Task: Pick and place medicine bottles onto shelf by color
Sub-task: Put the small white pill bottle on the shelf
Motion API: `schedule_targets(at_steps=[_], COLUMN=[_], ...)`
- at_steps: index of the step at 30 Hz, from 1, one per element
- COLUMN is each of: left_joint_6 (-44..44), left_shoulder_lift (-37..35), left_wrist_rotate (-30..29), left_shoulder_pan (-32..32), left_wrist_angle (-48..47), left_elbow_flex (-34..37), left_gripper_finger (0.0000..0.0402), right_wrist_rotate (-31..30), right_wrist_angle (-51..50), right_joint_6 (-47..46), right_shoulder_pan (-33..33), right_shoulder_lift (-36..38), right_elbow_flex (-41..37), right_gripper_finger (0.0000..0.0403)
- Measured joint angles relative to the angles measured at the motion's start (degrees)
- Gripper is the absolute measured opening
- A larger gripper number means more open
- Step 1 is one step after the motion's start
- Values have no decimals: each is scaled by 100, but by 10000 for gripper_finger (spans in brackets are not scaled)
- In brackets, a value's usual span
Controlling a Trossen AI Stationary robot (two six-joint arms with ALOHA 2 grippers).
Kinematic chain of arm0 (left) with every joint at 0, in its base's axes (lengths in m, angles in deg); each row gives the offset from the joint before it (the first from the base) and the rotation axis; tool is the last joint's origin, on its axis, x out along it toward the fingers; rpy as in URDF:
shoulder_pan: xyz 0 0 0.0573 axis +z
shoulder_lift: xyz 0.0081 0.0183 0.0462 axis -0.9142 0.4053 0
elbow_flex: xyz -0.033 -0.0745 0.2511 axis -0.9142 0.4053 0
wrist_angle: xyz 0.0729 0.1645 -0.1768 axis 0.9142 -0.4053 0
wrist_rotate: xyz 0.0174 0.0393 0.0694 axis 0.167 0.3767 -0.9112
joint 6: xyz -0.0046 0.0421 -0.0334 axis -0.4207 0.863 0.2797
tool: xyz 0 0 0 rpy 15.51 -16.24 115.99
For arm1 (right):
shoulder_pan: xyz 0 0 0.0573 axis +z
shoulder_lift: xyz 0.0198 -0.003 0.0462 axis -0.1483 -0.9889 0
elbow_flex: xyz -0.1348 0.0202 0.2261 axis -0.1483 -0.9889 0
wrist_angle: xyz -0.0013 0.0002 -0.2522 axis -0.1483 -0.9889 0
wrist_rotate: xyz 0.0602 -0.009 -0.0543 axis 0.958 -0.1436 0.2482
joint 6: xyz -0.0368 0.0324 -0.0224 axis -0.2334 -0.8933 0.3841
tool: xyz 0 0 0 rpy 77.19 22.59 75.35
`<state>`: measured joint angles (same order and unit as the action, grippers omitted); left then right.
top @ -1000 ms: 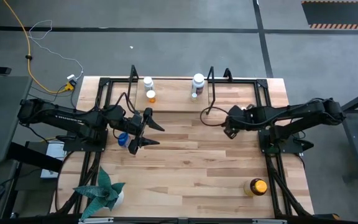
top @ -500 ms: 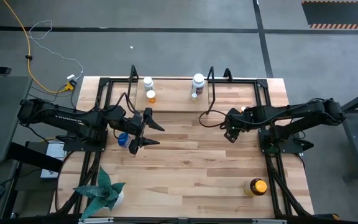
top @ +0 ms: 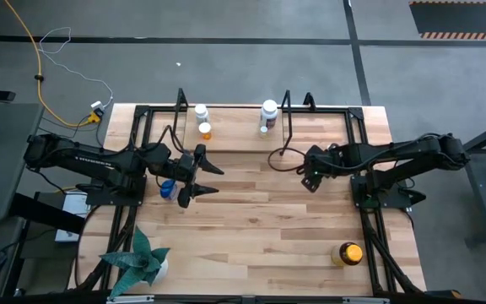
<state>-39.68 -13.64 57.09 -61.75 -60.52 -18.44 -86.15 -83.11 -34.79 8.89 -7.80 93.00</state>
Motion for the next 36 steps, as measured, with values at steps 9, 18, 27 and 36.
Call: schedule_targets(at_steps=[9, 18, 27, 36], left_joint_6=[-2, 0, 0, -1], left_shoulder_lift=[0, 0, 0, 0], left_wrist_rotate=[1, 1, 1, 3], left_shoulder_pan=[0, 0, 0, 0], left_wrist_angle=[0, 1, 0, 2], left_elbow_flex=[-1, -1, -1, 0], left_gripper_finger=[264, 264, 264, 264], right_wrist_rotate=[-287, 226, -540, 316], right_wrist_angle=[-752, -941, -1536, -1311], right_joint_6=[-227, -829, -1593, -412], right_shoulder_pan=[0, -2, -604, -1695], right_shoulder_lift=[-4, -4, -5, -7], right_elbow_flex=[0, 0, 1, 2], right_gripper_finger=[344, 353, 353, 353])
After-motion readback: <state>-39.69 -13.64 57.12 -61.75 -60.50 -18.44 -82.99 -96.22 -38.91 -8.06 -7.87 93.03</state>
